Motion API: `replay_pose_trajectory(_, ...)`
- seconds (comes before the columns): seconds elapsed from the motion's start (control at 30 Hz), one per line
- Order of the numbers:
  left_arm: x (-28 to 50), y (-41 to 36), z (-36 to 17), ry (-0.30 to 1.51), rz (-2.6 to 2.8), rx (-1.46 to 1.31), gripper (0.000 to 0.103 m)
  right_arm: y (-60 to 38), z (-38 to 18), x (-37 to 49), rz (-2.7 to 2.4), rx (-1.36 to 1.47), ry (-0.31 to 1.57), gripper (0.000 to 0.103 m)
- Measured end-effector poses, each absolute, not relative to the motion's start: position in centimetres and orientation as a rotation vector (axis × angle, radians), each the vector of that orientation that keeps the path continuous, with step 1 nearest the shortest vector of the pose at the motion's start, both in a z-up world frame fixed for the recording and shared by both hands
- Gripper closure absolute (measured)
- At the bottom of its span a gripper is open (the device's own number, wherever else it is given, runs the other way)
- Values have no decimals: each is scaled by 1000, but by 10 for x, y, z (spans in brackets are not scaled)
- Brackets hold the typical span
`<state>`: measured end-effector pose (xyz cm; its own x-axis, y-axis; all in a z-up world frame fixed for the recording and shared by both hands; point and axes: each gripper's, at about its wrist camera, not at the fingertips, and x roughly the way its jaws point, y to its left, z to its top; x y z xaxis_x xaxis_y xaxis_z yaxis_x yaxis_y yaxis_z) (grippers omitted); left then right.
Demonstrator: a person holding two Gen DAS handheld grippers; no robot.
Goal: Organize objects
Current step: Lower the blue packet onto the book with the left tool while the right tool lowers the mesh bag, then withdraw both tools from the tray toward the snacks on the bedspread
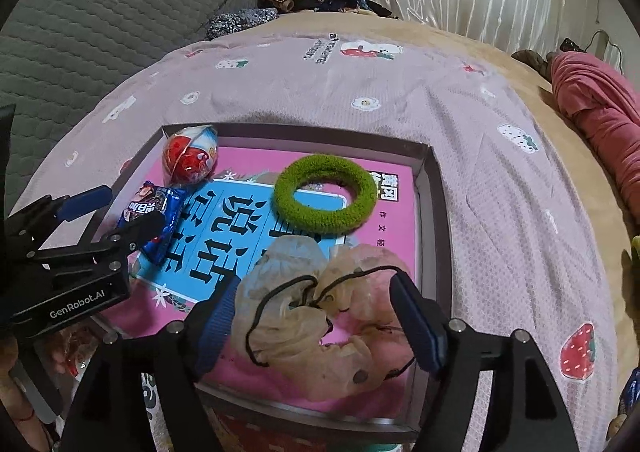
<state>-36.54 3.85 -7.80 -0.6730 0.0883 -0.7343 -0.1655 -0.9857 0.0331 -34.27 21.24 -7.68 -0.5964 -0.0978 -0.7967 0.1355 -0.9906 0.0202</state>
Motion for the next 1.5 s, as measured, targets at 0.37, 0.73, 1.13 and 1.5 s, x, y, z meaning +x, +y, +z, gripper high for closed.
replay_pose_trajectory(0.37,-362,35,-71,180,2758,-1191,19,220,-56,-333,-2763,1252,33,15)
replay_pose_trajectory(0.73,-358,22,-59,128,2775,-1175,17,223,-40,-325,-2803,1140,-13,14)
replay_pose_trajectory(1.13,-339,13,-33,105,2820,-1101,9,222,-18,-306,-2841,1061,-4,9)
replay_pose_trajectory(1.5,-288,6,-8,91,2858,-1050,9,223,22,-268,-2855,987,-42,9)
